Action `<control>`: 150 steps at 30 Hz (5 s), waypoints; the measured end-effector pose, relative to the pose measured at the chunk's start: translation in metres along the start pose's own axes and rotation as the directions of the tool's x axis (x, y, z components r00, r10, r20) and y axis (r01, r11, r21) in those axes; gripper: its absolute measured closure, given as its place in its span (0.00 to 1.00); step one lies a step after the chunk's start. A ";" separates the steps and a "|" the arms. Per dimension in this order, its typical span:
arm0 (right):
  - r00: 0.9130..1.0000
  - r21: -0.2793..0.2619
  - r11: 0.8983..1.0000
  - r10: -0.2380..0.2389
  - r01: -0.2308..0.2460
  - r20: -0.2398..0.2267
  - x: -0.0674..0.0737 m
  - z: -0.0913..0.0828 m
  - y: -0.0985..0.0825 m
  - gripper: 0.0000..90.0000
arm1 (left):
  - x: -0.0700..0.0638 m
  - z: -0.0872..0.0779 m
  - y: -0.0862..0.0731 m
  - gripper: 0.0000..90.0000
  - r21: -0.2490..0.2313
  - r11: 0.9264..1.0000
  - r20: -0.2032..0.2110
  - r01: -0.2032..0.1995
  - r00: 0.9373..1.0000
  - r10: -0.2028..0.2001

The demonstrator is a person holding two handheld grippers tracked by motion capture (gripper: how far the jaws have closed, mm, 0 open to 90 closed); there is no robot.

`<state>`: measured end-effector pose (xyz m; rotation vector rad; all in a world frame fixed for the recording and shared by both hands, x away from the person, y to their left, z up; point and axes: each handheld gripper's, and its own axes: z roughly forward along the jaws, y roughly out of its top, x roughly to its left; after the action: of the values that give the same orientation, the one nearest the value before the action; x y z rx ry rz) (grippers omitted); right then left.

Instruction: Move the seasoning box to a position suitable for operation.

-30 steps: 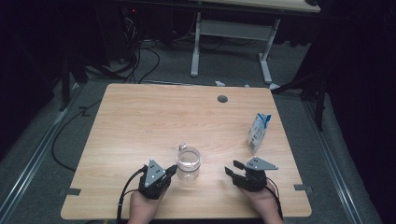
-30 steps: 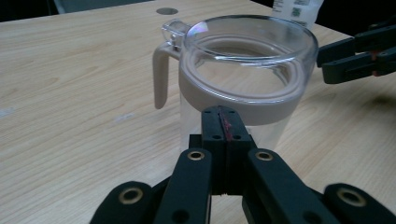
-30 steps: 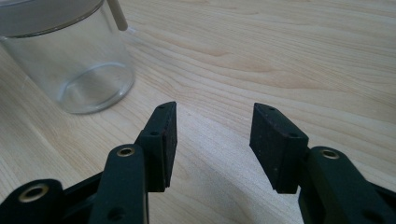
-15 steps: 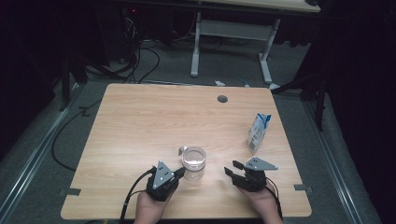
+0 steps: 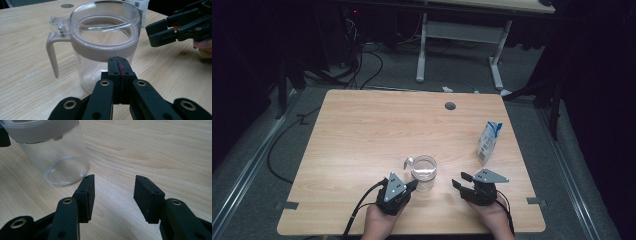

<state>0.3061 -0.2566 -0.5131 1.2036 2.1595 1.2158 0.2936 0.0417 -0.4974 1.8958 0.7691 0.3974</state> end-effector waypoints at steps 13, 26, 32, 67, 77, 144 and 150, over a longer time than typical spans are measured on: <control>1.000 -0.012 1.000 0.012 -0.012 -0.006 0.001 -0.001 0.003 0.58 | 0.011 -0.010 0.001 0.99 -0.022 0.999 -0.035 0.025 0.999 -0.026; 0.997 -0.007 0.998 -0.054 0.055 0.047 0.011 0.009 0.028 0.65 | 0.044 -0.013 0.022 0.84 -0.022 0.998 -0.131 0.063 0.989 -0.065; 0.993 -0.014 0.996 -0.084 0.086 0.086 0.012 0.020 0.041 0.68 | 0.051 -0.007 0.031 0.79 -0.028 0.997 -0.115 0.067 0.991 -0.070; 0.993 -0.046 0.992 -0.115 0.116 0.025 0.018 0.019 0.037 0.84 | 0.046 0.012 0.054 1.00 -0.018 0.997 -0.128 0.071 0.989 -0.072; 0.990 -0.057 0.988 -0.141 0.142 0.019 0.022 0.019 0.037 0.96 | 0.044 0.012 0.053 1.00 -0.019 0.998 -0.143 0.052 0.988 -0.055; 0.980 -0.161 0.970 -0.193 0.183 -0.054 0.051 0.004 0.049 1.00 | 0.045 0.012 0.047 1.00 -0.047 0.997 -0.148 0.064 0.986 -0.070; 0.980 -0.162 0.970 -0.191 0.180 -0.059 0.051 0.004 0.049 1.00 | 0.043 0.007 0.047 1.00 -0.065 0.996 -0.143 0.065 0.987 -0.074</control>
<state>0.3046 -0.1992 -0.4706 0.8837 2.1297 1.3372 0.3452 0.0520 -0.4609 1.7926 0.9071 0.5138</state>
